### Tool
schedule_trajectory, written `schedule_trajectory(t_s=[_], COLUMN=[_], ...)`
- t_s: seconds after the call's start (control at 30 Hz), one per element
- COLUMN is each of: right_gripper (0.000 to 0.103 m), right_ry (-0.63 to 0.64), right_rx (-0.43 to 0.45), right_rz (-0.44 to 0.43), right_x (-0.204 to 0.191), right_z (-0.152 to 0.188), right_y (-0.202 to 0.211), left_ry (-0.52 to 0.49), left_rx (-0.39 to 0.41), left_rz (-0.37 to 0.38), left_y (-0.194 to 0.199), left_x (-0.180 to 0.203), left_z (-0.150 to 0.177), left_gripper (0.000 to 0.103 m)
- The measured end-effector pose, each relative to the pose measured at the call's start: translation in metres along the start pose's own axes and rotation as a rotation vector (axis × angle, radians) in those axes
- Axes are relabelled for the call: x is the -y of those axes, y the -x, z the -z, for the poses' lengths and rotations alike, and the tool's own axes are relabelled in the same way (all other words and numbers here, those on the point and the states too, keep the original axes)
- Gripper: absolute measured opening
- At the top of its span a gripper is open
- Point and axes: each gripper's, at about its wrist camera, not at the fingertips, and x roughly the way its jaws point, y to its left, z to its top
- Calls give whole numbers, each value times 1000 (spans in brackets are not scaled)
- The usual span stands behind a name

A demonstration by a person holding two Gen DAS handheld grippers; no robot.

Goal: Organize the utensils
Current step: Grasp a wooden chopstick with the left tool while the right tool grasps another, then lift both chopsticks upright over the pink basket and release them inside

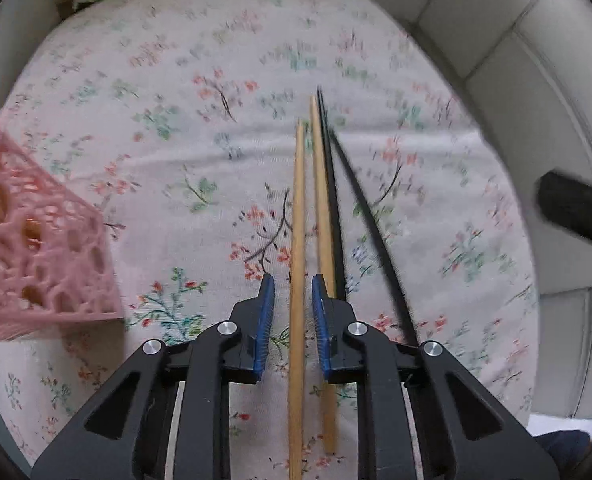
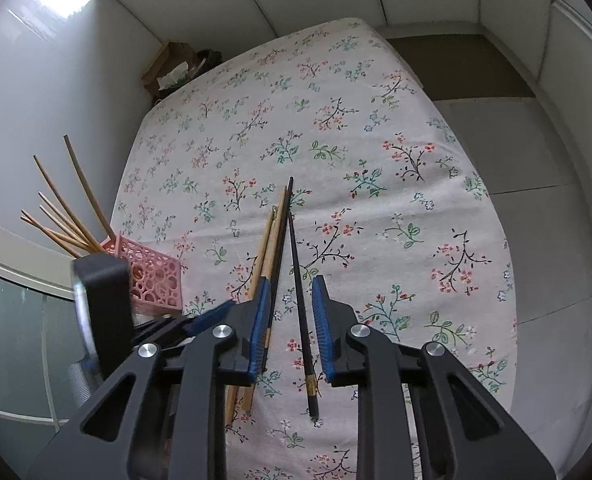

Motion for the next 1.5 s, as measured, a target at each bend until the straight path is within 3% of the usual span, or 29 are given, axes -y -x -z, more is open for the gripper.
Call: schedule_trajectory(t_s=[0.1, 0.13, 0.27, 0.5, 0.7, 0.83, 1.07, 1.37, 1.5], right_gripper=[22, 22, 22, 17, 12, 12, 12, 11, 8], right_ry=[-1, -3, -1, 65, 119, 170, 191, 216, 181], right_rx=[-3, -4, -28, -91, -133, -141, -147, -168, -129], right_rz=[5, 8, 31, 85, -47, -40, 111, 163, 117], right_x=[0, 2, 9, 6, -25, -46, -51, -61, -66], right_z=[-1, -1, -3, -2, 4, 6, 0, -4, -4], right_y=[-3, -4, -15, -40, -60, -77, -106, -120, -106], left_ry=[-47, -54, 21, 60, 66, 75, 85, 75, 63], left_rx=[-16, -19, -13, 186, 366, 458, 487, 523, 539], left_rz=[-33, -42, 3, 156, 217, 231, 239, 251, 246], left_y=[-6, -7, -3, 67, 130, 157, 173, 193, 196], left_x=[7, 8, -1, -7, -14, -25, -41, -50, -49], left_z=[-5, -6, -8, -1, 9, 13, 26, 36, 37], left_gripper=[16, 6, 6, 6, 6, 6, 6, 6, 6])
